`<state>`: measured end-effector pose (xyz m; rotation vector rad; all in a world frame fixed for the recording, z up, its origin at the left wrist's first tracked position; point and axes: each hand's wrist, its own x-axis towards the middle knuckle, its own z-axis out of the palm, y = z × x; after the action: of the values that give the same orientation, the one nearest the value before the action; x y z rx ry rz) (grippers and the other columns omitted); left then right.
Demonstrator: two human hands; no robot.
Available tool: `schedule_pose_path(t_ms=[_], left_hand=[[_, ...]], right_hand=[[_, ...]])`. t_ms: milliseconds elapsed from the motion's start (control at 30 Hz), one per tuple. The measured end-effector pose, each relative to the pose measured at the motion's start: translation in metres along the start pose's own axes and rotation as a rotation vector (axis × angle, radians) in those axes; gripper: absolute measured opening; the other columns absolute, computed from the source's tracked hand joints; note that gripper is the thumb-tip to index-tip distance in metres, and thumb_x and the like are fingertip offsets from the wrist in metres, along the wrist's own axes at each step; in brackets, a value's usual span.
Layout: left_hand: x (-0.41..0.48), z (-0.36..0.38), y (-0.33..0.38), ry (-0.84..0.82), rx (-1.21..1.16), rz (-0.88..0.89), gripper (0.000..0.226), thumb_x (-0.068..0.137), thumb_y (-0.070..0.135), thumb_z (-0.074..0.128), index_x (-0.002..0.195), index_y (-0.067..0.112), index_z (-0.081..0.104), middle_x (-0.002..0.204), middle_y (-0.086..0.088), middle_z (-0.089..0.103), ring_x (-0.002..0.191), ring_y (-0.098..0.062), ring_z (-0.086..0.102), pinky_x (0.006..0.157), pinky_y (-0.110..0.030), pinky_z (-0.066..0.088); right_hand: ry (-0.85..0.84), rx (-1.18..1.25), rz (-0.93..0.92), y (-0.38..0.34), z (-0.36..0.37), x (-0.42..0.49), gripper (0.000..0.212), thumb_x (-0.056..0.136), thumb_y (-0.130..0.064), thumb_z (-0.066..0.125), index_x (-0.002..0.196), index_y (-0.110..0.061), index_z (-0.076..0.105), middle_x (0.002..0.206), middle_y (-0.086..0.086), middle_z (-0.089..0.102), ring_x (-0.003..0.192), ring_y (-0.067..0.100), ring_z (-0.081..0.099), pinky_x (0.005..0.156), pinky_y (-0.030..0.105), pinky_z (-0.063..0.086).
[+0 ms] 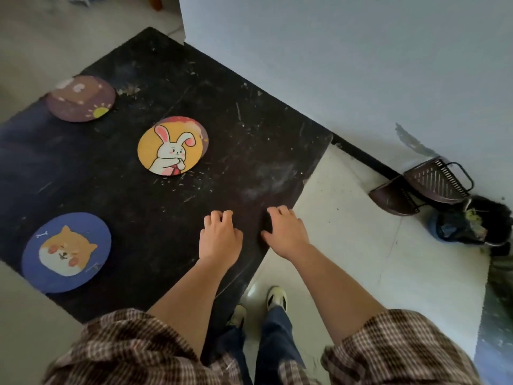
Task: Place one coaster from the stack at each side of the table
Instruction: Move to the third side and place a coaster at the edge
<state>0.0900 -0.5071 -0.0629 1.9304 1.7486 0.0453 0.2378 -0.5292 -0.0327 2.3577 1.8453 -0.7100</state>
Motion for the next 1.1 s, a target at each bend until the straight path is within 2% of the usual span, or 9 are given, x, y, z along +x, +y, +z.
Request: schedule_pose_path(t_ms=[333, 500, 800, 967, 1100], left_hand=[[0.034, -0.007, 0.035, 0.128, -0.105, -0.281, 0.049, 0.092, 0.027, 0.047, 0.137, 0.016, 0.034, 0.137, -0.011, 0.04, 0.124, -0.027, 0.037, 0.094, -0.039, 0.044], [0.042, -0.008, 0.045, 0.204, -0.134, -0.427, 0.048, 0.092, 0.027, 0.047, 0.137, 0.015, 0.036, 0.136, -0.011, 0.042, 0.122, -0.028, 0.038, 0.092, -0.039, 0.044], [0.077, -0.021, 0.03, 0.33, -0.198, -0.621, 0.048, 0.089, 0.027, 0.051, 0.134, 0.014, 0.041, 0.137, -0.011, 0.041, 0.128, -0.028, 0.031, 0.099, -0.041, 0.038], [0.104, -0.035, 0.006, 0.401, -0.239, -0.731, 0.052, 0.088, 0.026, 0.049, 0.135, 0.009, 0.035, 0.144, -0.014, 0.031, 0.133, -0.03, 0.021, 0.104, -0.046, 0.03], [0.124, -0.047, -0.019, 0.483, -0.298, -0.789, 0.051, 0.088, 0.027, 0.048, 0.134, 0.011, 0.034, 0.142, -0.014, 0.031, 0.132, -0.03, 0.021, 0.106, -0.048, 0.027]], right_hand=[[-0.08, -0.136, -0.33, 0.014, -0.033, 0.089, 0.055, 0.087, -0.033, 0.059, 0.135, -0.017, 0.039, 0.136, 0.009, 0.046, 0.125, 0.027, 0.042, 0.1, 0.044, 0.039], [-0.1, -0.198, -0.483, 0.016, -0.044, 0.121, 0.051, 0.087, -0.035, 0.058, 0.131, -0.016, 0.041, 0.134, 0.009, 0.047, 0.123, 0.027, 0.043, 0.098, 0.044, 0.04], [-0.138, -0.178, -0.6, -0.025, -0.049, 0.17, 0.058, 0.088, -0.036, 0.057, 0.137, -0.013, 0.037, 0.136, 0.01, 0.045, 0.124, 0.028, 0.04, 0.098, 0.043, 0.038], [-0.111, -0.153, -0.606, -0.062, -0.053, 0.204, 0.057, 0.087, -0.036, 0.057, 0.135, -0.012, 0.039, 0.134, 0.011, 0.045, 0.123, 0.027, 0.039, 0.097, 0.044, 0.039], [-0.064, -0.127, -0.62, -0.089, -0.051, 0.226, 0.055, 0.088, -0.038, 0.054, 0.134, -0.011, 0.043, 0.13, 0.009, 0.046, 0.12, 0.027, 0.039, 0.096, 0.042, 0.039]])
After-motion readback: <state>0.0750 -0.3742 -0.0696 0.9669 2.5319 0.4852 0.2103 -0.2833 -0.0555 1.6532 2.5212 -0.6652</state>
